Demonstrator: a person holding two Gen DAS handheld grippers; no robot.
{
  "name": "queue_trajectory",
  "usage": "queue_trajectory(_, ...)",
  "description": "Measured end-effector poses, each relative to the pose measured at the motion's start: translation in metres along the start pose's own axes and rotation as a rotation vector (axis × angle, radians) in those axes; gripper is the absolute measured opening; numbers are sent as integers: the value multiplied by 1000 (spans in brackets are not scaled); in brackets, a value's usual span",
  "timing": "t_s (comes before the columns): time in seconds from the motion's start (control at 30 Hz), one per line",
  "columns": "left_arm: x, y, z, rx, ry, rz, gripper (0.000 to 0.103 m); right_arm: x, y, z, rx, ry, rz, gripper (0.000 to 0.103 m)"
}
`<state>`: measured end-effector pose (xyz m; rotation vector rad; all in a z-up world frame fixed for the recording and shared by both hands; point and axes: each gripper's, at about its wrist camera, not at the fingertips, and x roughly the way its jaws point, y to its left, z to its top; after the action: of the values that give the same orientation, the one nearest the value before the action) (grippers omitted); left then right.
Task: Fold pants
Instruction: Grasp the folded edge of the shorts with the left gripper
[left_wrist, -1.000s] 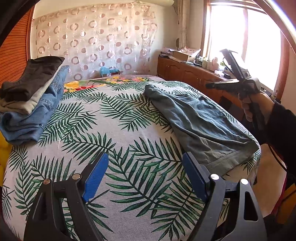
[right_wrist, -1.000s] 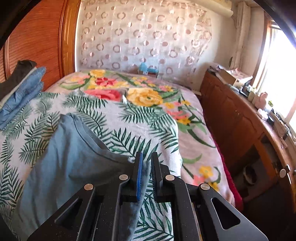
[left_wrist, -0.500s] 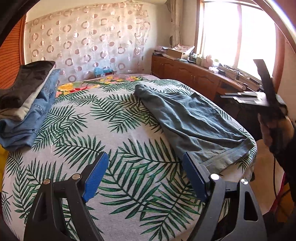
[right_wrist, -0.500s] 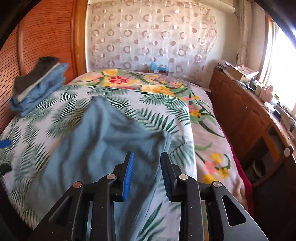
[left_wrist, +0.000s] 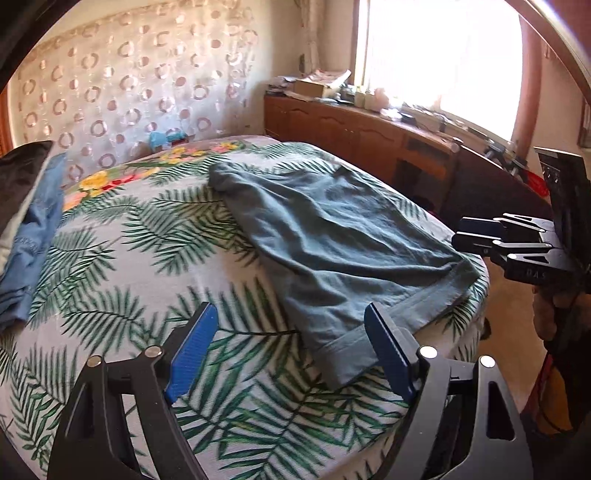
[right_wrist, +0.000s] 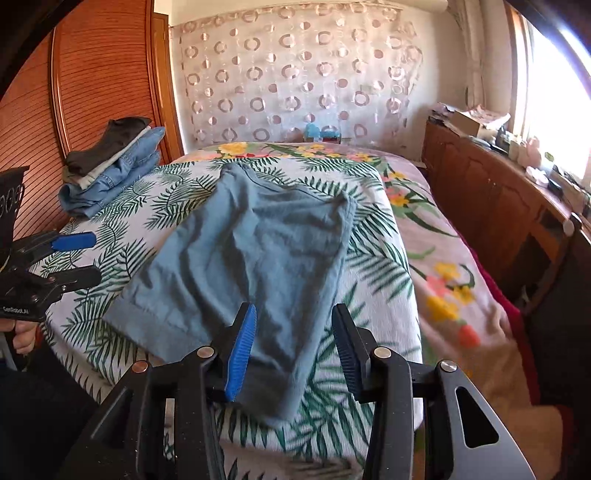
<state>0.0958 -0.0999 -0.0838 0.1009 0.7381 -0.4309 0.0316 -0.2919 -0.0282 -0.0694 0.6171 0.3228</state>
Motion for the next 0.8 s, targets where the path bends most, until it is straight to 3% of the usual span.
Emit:
queue_trajectory(0.37,27,-20,-8,8,117,-91,48,-11,2,-17,40,20,16,44)
queue_trajectory(0.6,31,-21,-14,-2,146,-111,45,-7,7,-20,51,35,31,44)
queue_trajectory(0.73,27,-23,-14,10,126,-117,23,-7,6,-18,53,36,29,44)
queue_trajectory(0.8,20,-22,-11,5,106,-117,17,-8,6,-16,57,34,26,44)
